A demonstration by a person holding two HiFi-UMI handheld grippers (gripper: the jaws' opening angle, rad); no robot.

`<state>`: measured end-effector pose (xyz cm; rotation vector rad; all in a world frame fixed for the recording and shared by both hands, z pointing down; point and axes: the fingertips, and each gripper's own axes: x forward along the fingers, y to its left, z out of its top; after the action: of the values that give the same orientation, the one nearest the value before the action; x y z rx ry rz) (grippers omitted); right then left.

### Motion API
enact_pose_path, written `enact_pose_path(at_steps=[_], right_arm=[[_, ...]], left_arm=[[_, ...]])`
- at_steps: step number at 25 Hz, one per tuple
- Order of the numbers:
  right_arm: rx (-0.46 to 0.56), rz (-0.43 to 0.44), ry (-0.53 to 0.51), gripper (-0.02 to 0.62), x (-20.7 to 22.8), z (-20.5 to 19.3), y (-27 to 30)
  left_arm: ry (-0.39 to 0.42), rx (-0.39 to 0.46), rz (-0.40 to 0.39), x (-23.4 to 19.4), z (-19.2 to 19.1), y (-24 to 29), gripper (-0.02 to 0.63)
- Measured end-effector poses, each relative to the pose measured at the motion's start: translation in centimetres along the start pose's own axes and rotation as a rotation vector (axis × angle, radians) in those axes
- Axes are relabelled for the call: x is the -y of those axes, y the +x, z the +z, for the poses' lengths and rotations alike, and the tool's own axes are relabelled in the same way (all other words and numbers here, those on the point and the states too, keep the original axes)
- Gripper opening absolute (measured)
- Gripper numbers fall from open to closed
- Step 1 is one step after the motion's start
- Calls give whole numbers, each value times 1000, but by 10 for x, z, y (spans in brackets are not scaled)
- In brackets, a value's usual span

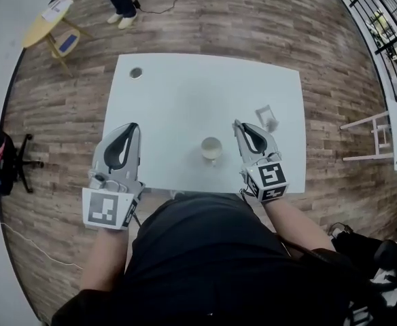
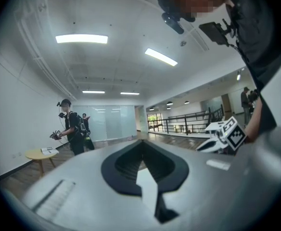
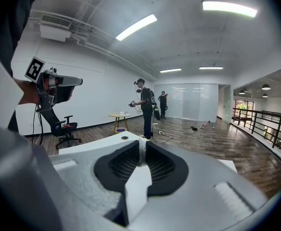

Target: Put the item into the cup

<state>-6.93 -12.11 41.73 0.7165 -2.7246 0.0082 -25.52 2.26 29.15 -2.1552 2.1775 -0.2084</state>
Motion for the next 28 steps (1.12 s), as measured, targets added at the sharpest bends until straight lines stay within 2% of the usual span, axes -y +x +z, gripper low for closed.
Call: enact_pose_path(at_steps=[5, 11, 22, 28], right_arm=[[2, 67, -25, 43, -25, 7, 12], [6, 125, -56, 44, -46, 16, 15], [-31, 151, -54, 43, -53, 4, 14], [-56, 143, -34, 43, -50, -8, 11]], left_arm=[[-24, -15, 52, -14, -11, -15, -2], [-43, -14, 66, -16, -17, -18, -2], [-59, -27, 56, -13, -21, -15, -2], [-66, -47, 24, -7, -25, -5, -2]])
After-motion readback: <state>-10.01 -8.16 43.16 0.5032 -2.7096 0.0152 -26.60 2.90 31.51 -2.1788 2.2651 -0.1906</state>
